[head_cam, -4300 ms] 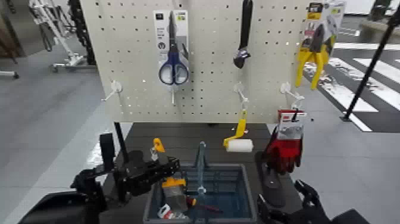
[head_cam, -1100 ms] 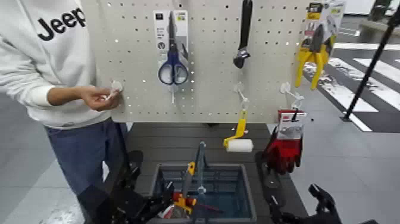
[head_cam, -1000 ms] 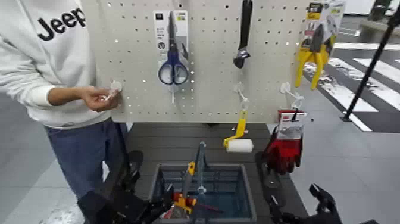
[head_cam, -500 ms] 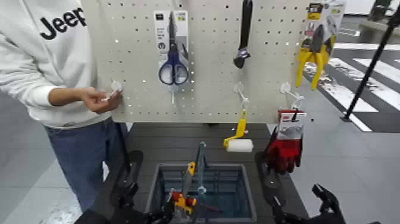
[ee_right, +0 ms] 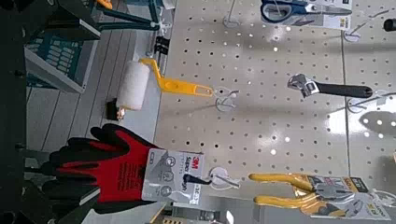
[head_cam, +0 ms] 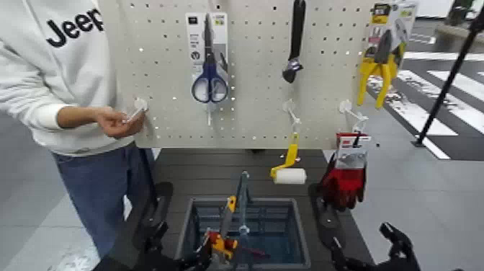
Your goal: Put the yellow paint brush into the crate.
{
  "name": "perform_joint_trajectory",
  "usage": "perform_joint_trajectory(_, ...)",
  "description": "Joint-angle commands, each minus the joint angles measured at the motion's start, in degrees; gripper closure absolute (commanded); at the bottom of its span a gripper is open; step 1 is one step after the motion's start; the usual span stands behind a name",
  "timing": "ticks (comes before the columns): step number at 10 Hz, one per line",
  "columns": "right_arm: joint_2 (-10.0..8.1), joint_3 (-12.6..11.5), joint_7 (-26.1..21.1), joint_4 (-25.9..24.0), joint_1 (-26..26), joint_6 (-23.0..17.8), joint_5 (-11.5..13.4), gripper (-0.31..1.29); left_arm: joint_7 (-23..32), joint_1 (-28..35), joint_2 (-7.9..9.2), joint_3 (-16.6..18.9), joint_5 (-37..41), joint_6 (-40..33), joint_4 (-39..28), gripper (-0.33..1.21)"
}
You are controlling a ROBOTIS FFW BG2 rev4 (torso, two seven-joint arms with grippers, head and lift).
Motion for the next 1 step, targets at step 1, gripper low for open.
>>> perform_joint_trajectory(1,-0.08,0.0,-0.2,-0.9,0.1,2.0,0.6,0.14,0.0,0.0,0.0,0.0,-0.1,-0.1,0.0,0.12)
